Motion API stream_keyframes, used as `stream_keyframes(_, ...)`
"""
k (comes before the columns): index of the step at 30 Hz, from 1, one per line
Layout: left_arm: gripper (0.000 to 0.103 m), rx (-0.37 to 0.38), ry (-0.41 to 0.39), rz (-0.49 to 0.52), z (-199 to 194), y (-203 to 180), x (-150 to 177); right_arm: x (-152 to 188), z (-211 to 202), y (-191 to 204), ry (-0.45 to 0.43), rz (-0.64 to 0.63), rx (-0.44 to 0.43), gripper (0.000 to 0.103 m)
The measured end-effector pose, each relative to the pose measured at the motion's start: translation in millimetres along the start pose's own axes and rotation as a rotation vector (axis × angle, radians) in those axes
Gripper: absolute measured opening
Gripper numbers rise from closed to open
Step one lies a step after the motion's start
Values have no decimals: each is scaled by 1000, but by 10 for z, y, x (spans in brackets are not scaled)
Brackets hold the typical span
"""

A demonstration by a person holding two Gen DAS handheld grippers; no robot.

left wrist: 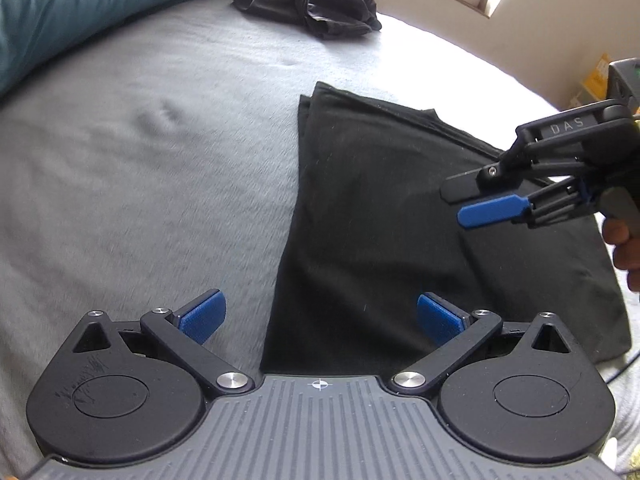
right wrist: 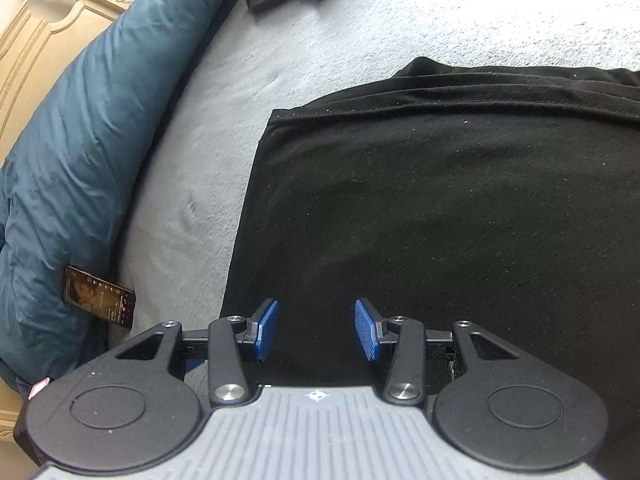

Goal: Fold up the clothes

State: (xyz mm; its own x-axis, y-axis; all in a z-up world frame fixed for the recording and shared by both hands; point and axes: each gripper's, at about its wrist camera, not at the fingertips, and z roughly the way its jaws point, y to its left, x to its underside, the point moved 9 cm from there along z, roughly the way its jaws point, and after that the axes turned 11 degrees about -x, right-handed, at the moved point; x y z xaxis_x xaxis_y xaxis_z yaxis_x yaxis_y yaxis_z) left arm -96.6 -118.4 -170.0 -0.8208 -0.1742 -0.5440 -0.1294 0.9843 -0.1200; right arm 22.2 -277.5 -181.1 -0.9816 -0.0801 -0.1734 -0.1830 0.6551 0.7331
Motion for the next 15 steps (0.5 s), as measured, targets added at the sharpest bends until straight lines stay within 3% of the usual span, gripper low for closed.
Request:
stream_keyframes(10,95,72,43,-39,-36,5,99,91,7,-16,15,17,9,45)
stream_keyframes(15,82,98,68,-75,-27,58,96,109,0,-4,17,15,7,45)
